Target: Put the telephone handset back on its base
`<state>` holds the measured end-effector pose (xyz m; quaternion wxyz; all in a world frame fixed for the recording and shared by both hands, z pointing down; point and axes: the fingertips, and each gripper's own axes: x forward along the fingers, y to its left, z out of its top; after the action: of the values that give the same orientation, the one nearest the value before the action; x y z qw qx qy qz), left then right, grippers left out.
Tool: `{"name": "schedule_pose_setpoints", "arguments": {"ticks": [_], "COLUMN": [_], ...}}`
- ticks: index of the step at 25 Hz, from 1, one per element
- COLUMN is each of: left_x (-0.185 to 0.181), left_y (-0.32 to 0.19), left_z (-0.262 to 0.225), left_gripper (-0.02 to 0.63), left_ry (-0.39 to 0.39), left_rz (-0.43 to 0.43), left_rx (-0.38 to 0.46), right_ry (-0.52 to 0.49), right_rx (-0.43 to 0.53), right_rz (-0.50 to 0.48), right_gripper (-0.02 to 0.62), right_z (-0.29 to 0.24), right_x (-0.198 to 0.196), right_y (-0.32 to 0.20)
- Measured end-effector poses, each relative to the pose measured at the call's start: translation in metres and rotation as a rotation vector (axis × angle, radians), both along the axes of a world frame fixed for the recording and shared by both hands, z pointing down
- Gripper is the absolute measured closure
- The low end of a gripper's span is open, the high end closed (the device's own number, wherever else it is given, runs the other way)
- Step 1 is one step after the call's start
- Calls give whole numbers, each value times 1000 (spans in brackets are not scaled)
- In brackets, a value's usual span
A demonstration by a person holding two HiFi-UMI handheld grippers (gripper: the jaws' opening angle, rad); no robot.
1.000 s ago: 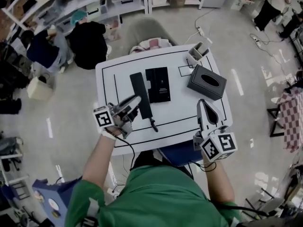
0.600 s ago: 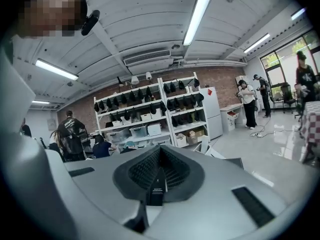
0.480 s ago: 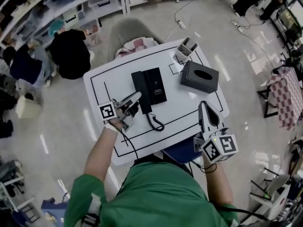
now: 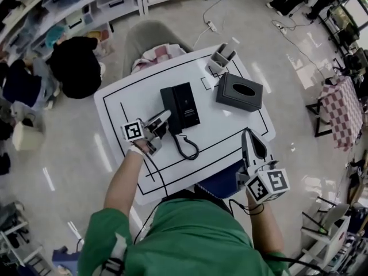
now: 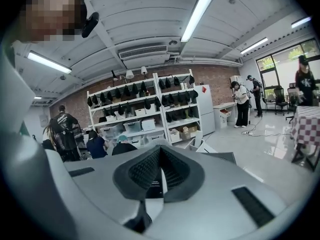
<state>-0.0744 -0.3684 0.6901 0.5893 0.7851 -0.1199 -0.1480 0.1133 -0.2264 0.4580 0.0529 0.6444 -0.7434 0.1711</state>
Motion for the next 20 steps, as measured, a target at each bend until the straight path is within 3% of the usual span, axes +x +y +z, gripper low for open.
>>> {"name": "schedule_pose_setpoints", "arguments": {"ticks": [11, 16, 20], "left_x": [16, 10, 14], "left_y": [-10, -10, -17], "left_z": [15, 38, 34], "left_gripper": [522, 522, 520], "left_ry": [24, -124, -134], "left_rz": [-12, -9, -26], "left_rx": [-32, 6, 15], "right_ry": [7, -2, -10], "right_rx": [-31, -35, -32], "right_rz": [-11, -23, -27], "right_gripper": [572, 572, 572], "right_z": [4, 5, 6], "right_x": [1, -3, -4], "right_y": [-6, -7, -10]}}
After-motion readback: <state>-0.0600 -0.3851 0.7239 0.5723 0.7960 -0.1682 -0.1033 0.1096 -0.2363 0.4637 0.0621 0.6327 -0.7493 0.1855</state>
